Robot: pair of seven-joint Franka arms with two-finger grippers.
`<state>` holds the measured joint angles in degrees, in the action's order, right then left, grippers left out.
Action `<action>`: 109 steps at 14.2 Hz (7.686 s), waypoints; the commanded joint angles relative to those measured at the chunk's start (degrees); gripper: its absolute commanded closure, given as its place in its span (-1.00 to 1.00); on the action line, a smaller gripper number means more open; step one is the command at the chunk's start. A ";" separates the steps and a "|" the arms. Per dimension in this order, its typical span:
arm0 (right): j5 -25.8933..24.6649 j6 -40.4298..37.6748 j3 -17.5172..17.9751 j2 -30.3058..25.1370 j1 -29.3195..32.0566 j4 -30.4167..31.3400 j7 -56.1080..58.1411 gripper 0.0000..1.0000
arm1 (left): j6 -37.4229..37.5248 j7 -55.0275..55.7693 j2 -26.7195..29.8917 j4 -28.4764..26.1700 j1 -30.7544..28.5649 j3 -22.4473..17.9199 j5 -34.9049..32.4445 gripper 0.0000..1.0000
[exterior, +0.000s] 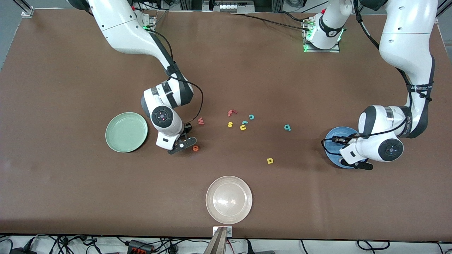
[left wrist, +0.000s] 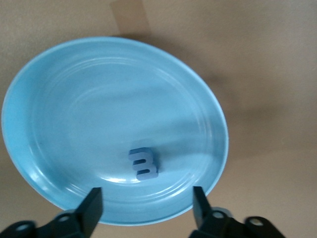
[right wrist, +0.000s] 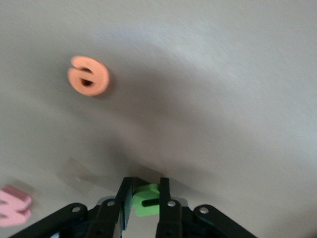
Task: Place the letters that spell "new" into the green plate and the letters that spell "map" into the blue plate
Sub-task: 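Place the blue m on the blue plate while the right gripper places the green letter, then grasp the yellow a with the left gripper while the right gripper grasps the orange e, then place the yellow a on the blue plate while the right gripper places the orange e, then grasp the cyan b with the left gripper while the right gripper grasps the pink w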
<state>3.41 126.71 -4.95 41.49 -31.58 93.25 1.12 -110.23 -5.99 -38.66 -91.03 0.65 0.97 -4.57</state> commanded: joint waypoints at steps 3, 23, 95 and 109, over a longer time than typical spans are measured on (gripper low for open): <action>0.11 -9.18 0.38 -7.29 8.27 0.88 3.01 0.83 | 0.81 -0.61 0.70 4.97 1.90 2.10 -1.14 -1.00; 1.60 -2.69 0.20 -13.02 16.47 9.33 6.18 -1.00 | -10.27 20.14 -8.09 15.61 18.25 1.75 6.68 -1.00; -0.07 -4.71 -10.96 -13.45 1.88 13.11 -7.01 -1.00 | -9.00 34.27 3.05 -11.76 1.91 18.18 -1.41 -1.00; 12.59 5.22 -10.69 -5.46 -18.68 6.43 -25.72 -0.50 | -17.74 38.24 3.07 -17.08 0.76 19.77 -1.85 0.69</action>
<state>14.88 131.87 -15.08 33.93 -48.30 102.28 -22.07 -127.12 32.28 -36.83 -106.90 2.97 19.92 -5.94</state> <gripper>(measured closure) 0.207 0.692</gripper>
